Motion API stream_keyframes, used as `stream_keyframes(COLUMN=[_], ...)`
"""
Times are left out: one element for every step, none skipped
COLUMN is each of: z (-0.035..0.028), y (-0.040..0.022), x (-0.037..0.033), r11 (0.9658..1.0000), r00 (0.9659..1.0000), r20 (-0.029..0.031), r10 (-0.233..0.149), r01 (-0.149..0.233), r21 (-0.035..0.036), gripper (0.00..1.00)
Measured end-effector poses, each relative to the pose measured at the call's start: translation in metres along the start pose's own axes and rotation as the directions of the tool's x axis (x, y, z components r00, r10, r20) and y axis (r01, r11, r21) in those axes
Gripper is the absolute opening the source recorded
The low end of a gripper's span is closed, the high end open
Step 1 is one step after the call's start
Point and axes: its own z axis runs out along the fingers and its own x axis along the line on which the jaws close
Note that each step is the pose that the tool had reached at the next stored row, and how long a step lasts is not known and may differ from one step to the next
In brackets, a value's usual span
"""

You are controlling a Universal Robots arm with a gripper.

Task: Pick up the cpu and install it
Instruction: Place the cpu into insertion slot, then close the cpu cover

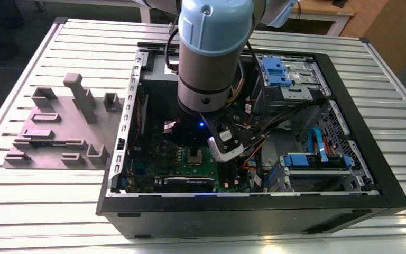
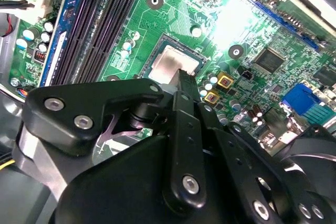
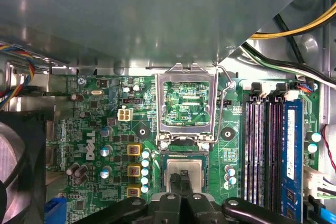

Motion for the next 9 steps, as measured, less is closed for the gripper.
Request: stream_keyframes(z=[0.0000,0.0000,0.0000,0.0000,0.0000,0.0000,0.0000,0.0000,0.0000], y=[0.0000,0.0000,0.0000,0.0000,0.0000,0.0000,0.0000,0.0000,0.0000], x=[0.0000,0.0000,0.0000,0.0000,0.0000,0.0000,0.0000,0.0000,0.0000], r11=[1.0000,1.0000,1.0000,1.0000,1.0000,1.0000,1.0000,1.0000,1.0000], r00=[1.0000,1.0000,1.0000,1.0000,1.0000,1.0000,1.0000,1.0000,1.0000], r20=[0.0000,0.0000,-0.0004,-0.0008,-0.0008,-0.0008,-0.0008,-0.0008,-0.0008], r10=[0.000,0.000,0.000,0.000,0.000,0.000,0.000,0.000,0.000], r01=[0.000,0.000,0.000,0.000,0.000,0.000,0.000,0.000,0.000], r21=[0.0000,0.0000,0.0000,0.0000,0.0000,0.0000,0.0000,0.0000,0.0000], gripper=[0.10,0.10,0.10,0.10,0.10,0.10,0.10,0.10,0.10])
